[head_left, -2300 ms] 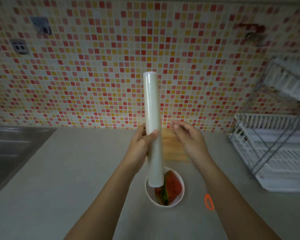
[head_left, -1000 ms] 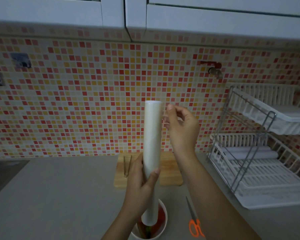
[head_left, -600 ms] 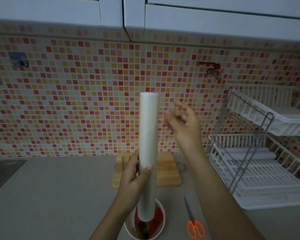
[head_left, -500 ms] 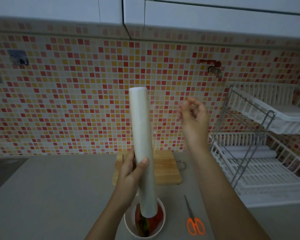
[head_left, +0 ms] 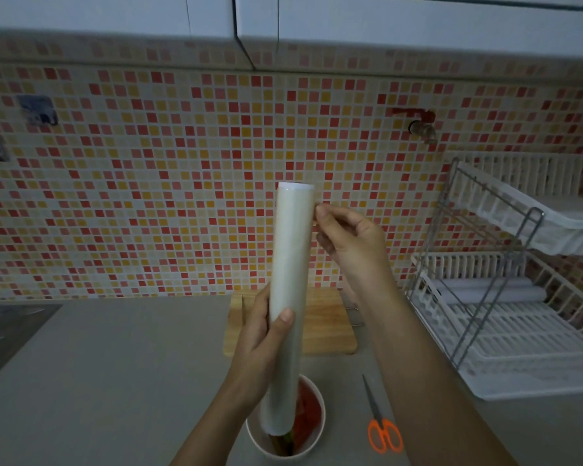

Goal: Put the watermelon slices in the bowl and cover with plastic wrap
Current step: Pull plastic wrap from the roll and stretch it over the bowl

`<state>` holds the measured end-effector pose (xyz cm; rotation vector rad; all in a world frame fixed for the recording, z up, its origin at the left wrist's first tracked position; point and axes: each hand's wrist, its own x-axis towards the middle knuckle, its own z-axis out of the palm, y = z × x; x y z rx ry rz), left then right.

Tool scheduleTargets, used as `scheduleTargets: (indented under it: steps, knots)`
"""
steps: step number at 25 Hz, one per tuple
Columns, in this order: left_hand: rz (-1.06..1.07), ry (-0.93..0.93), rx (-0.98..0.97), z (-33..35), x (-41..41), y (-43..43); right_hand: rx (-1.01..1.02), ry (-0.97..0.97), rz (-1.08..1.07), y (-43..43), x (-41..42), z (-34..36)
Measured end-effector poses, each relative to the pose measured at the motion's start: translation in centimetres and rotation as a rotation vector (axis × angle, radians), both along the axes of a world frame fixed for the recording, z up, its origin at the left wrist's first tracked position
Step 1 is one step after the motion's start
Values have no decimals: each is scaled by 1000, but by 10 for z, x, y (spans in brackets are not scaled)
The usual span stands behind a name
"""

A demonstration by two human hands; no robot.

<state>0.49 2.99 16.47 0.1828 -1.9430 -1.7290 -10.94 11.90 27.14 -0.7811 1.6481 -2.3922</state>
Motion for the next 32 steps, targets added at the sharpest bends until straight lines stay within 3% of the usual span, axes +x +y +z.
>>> scheduleTargets:
  steps: [4,9,12,14,16,21,26,32]
  knots:
    - [27,19,34,6,-1,4,-2,179,-190,-1,4,5]
    - [-39,25,46,14,0,6,-127,187,-356,-2,7,-1]
    - [-44,36,66,13,1,11,-174,86,-217,5,11,-12]
    - [-46,48,86,15,2,11,7,46,-101,11,14,-26]
    - [-42,53,105,18,3,9,162,137,-11,14,20,-46]
    - [-35,38,146,19,4,6,116,255,-251,12,15,-51]
    - [-3,68,128,27,1,2,283,206,-13,19,22,-76]
    - [-3,80,156,35,1,-2,219,225,-66,24,20,-87]
